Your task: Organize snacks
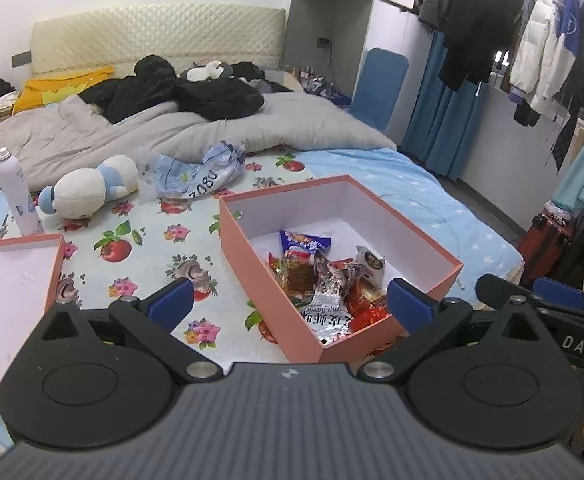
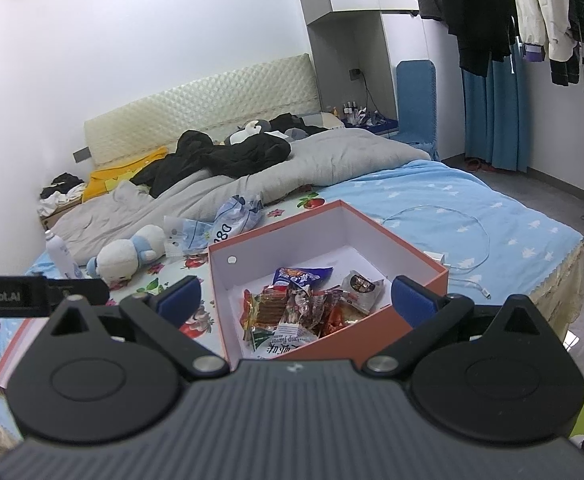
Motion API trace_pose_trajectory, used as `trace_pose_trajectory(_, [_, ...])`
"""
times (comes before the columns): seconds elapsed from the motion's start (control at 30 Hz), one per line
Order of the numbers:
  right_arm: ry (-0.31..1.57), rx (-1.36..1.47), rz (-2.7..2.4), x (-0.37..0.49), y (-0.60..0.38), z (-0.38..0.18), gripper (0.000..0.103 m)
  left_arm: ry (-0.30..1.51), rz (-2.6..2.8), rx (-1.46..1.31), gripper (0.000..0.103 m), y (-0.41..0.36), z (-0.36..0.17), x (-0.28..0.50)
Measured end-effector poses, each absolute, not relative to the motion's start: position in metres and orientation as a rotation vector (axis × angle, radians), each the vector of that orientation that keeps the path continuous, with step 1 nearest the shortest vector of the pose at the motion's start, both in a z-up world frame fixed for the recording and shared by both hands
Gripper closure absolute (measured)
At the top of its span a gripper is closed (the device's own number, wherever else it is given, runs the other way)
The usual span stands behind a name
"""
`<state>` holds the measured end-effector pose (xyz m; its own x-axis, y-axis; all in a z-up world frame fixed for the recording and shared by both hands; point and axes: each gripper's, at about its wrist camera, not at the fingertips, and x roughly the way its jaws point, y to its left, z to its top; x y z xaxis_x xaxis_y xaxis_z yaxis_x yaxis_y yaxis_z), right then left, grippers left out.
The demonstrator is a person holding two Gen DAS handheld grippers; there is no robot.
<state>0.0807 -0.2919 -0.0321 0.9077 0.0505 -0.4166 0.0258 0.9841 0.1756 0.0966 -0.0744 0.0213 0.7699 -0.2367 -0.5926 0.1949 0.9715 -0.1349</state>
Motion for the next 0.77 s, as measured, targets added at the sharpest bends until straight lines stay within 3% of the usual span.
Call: trace_pose_trajectory(0.77, [0.433, 0.179, 0.016, 0.0817, -0.2904, -0.0328, 0.0, 0.626, -0.194, -0.079, 0.0, -0.0674, 0.0227, 0.0914])
